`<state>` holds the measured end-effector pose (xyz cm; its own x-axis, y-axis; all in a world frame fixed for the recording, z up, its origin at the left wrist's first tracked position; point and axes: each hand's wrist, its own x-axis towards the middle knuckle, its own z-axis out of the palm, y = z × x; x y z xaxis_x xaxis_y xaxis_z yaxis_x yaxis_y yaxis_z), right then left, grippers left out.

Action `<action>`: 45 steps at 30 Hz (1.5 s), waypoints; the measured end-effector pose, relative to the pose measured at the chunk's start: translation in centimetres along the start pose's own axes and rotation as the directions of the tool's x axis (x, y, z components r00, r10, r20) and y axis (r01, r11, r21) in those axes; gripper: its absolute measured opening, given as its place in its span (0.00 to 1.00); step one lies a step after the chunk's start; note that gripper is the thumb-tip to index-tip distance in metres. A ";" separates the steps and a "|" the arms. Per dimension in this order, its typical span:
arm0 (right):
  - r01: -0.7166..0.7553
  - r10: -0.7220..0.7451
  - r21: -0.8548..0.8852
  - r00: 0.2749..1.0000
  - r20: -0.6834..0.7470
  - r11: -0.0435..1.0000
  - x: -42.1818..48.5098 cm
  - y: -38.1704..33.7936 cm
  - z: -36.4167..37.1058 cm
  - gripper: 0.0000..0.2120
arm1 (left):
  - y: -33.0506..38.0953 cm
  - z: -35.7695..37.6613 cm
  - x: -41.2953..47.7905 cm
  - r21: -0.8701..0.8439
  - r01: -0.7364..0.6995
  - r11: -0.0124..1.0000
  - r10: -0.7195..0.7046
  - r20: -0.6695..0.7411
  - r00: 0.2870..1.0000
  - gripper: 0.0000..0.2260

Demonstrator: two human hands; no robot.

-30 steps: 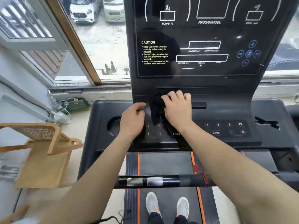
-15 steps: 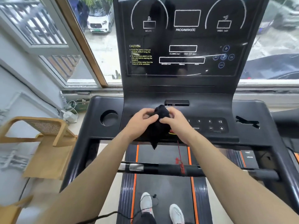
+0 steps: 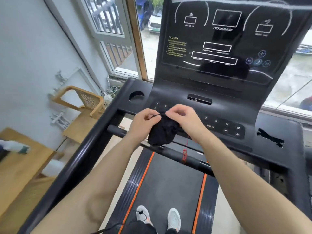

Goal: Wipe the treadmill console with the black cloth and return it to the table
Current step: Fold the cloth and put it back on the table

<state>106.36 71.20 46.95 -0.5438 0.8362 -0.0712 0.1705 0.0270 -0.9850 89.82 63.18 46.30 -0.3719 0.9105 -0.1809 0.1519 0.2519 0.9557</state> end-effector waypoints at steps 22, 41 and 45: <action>0.463 0.311 -0.404 0.265 0.913 0.789 -18.5 -6.4 44.5 0.10 | -13.6 -30.7 -43.3 0.120 0.461 0.879 -0.382 -0.402 0.832 0.08; 0.764 0.210 0.324 -0.508 0.835 0.558 -51.3 -4.3 76.6 0.30 | -23.1 -30.9 -85.9 -0.635 0.363 0.682 -0.590 -0.771 -0.240 0.11; 0.710 0.332 0.341 -0.627 0.705 0.615 -58.5 -2.4 80.4 0.12 | -24.7 -28.2 -93.4 -0.712 0.334 0.618 -0.514 -0.687 -0.514 0.07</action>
<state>71.67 -21.88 40.87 -0.1819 -0.9011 -0.3936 -0.5619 0.4237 -0.7104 95.03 -37.33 46.14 -0.5157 -0.8229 -0.2386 -0.6822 0.2260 0.6953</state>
